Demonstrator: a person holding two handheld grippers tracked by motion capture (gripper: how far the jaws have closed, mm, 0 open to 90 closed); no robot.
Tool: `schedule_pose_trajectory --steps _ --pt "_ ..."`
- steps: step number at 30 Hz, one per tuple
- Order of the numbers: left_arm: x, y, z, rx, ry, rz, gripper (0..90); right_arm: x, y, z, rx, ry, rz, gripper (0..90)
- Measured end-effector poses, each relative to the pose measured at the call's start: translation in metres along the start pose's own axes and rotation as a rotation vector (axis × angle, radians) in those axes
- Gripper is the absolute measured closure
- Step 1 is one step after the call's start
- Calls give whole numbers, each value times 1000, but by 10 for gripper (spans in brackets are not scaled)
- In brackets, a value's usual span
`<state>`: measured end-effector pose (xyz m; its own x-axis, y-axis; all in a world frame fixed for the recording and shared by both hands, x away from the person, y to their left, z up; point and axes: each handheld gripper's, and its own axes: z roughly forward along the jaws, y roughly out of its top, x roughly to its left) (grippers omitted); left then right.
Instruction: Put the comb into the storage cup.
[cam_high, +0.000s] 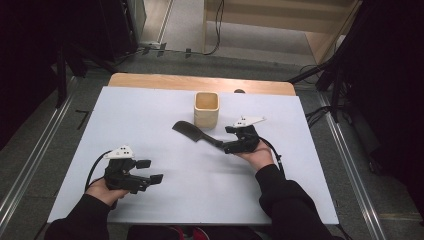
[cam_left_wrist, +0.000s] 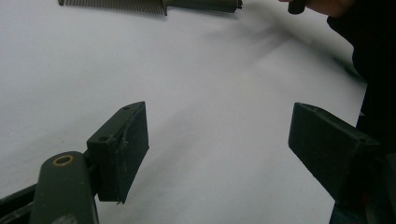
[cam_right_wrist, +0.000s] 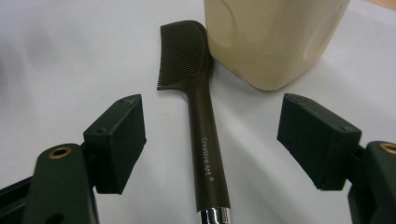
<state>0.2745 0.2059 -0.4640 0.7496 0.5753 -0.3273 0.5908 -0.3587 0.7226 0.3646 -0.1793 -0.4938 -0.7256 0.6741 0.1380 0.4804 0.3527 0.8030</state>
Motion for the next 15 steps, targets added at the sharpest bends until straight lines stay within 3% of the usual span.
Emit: schedule_pose_trajectory --steps 15 --pt "0 0 -1 -7 1 -3 206 1 -10 5 36 14 -5 218"
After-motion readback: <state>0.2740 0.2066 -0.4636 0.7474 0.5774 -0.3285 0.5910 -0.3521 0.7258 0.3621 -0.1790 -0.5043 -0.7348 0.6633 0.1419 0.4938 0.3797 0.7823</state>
